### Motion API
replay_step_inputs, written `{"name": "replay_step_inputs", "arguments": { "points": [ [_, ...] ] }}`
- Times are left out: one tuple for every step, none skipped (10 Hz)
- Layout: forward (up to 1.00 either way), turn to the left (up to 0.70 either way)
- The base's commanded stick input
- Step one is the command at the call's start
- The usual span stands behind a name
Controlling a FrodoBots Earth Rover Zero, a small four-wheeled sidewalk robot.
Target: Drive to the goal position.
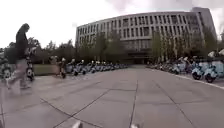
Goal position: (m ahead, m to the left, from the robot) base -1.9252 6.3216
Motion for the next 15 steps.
{"name": "replay_step_inputs", "arguments": {
  "points": [
    [0.0, 0.7],
    [0.0, 0.7],
    [0.0, 0.7],
    [0.0, 0.7],
    [0.0, 0.7],
    [0.0, 0.7],
    [0.0, 0.7],
    [0.0, 0.7],
    [0.0, 0.7],
    [0.0, 0.7],
    [0.0, 0.7],
    [0.0, 0.7],
    [0.0, 0.7],
    [0.0, 0.7],
    [0.0, 0.7]
  ]
}}
